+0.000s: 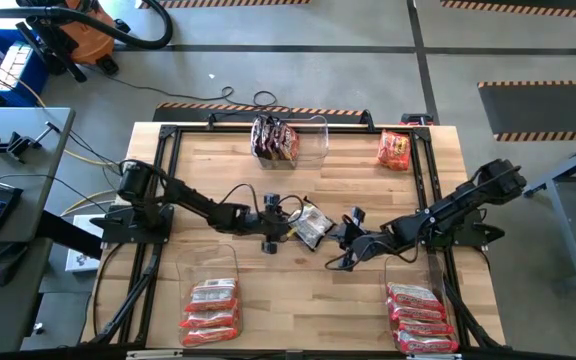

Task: Sort Maruchan noodles
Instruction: Put the black noodle pack into the top transparent bin

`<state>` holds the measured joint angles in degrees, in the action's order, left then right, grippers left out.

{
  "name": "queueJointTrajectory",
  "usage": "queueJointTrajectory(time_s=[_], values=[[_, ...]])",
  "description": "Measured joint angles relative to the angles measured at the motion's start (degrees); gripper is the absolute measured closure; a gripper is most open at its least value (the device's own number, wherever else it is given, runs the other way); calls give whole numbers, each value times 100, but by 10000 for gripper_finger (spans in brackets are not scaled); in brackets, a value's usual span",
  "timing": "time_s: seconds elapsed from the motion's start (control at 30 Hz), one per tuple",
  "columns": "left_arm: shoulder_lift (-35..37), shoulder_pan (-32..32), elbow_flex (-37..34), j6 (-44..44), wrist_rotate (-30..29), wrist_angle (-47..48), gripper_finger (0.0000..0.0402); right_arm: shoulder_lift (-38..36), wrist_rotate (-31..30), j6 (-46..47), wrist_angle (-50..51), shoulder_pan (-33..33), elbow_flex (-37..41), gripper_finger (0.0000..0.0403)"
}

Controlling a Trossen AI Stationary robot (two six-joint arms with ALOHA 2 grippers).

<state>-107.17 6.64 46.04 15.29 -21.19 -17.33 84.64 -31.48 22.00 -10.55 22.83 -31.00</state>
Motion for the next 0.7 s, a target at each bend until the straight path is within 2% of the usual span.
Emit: queueJointTrajectory(time_s=[0.1,0.2,0.53,0.6,0.7], values=[[15,-47,37,-23,232,160,205,0,0,3,1,0,0,403],[56,-94,33,-141,418,219,227,0,0,-6,-6,0,0,403],[62,-298,31,-141,1197,213,384,0,-74,3,-159,0,-1,402],[114,-322,48,-275,1315,245,395,2,-78,0,-128,0,-31,402],[207,-339,119,-568,1703,244,391,2,-5,-39,-109,7,-152,402]])
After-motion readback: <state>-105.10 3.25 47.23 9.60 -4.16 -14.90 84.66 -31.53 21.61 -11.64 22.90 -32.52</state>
